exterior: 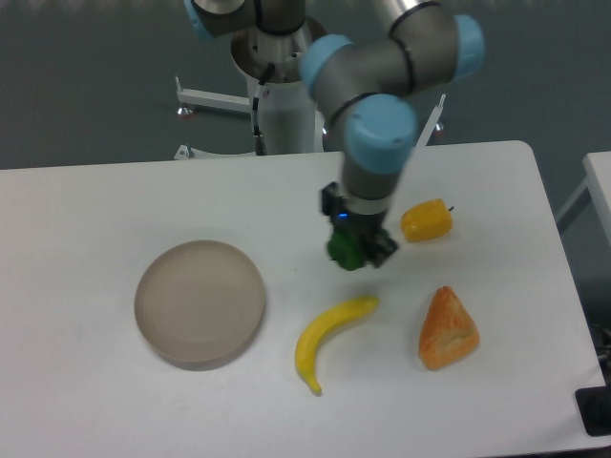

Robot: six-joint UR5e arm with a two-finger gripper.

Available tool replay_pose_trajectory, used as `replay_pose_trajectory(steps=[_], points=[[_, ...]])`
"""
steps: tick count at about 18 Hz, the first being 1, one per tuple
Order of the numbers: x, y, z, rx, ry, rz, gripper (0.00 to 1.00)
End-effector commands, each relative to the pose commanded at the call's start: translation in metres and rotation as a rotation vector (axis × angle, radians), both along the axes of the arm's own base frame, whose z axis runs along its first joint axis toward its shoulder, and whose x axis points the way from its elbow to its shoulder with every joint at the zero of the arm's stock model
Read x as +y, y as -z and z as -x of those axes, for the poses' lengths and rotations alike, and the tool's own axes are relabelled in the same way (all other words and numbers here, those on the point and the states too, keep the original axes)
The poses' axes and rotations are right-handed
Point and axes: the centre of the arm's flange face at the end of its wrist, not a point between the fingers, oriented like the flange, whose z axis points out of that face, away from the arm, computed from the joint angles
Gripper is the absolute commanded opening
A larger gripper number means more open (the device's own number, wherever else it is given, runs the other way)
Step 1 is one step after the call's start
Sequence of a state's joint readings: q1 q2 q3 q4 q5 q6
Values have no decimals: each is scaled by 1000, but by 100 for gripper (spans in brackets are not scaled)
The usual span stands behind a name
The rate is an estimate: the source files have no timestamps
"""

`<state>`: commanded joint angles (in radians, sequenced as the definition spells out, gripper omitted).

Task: Place the green pepper on the plate
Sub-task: 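Carry the held green pepper over to the clear round plate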

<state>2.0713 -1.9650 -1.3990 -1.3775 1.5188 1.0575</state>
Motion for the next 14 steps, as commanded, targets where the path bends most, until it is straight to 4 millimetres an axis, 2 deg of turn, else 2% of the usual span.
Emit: replay_pose_trajectory(steps=[2, 4, 6, 10, 14], points=[[14, 9, -30, -41, -27, -5, 18], [31, 22, -70, -60, -73, -20, 18], [44, 39, -96, -62, -72, -17, 17], [58, 76, -124, -74, -66, 17, 18], [63, 85, -155, -121, -68, 25, 20]])
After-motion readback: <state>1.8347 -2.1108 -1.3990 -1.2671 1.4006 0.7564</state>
